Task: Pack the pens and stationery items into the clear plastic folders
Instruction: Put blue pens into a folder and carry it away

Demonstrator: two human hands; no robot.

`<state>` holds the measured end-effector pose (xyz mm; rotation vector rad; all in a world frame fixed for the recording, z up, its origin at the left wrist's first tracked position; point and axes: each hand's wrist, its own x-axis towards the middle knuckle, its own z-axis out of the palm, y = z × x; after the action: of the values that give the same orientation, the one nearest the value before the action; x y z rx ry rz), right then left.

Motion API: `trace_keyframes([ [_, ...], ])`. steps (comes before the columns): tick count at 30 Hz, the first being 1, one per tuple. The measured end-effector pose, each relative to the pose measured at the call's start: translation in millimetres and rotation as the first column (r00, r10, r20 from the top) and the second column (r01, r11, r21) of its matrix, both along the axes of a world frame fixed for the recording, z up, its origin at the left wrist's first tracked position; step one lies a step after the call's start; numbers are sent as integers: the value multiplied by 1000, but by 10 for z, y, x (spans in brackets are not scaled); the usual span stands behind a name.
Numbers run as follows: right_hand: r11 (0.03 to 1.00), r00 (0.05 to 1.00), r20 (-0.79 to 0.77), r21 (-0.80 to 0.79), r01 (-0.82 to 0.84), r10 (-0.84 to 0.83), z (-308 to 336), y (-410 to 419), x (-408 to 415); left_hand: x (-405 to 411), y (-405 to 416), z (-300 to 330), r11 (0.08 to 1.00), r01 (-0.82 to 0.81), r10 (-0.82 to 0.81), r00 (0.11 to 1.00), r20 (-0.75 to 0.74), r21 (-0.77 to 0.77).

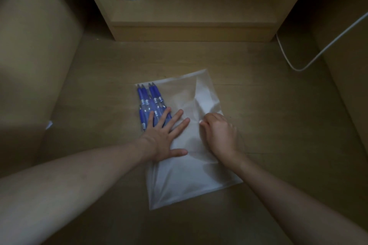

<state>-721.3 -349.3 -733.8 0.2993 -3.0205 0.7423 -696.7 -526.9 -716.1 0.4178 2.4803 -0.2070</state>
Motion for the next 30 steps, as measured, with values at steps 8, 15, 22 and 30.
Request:
trace_keyframes([
  [8,977,995,46,-188,100,-93,67,191,-31,-73,-172,-23,994,108,-108,994,-9,-12],
  [15,924,955,146,-248,290,-260,232,564,-51,-123,-647,-13,983,181,-181,983,-42,-3],
  [22,983,956,258,-79,163,-137,132,655,103,-206,-817,220,954,294,-291,955,-55,58],
  [30,987,985,170,164,2,-30,148,647,131,-244,122,266,771,628,-627,778,-50,104],
])
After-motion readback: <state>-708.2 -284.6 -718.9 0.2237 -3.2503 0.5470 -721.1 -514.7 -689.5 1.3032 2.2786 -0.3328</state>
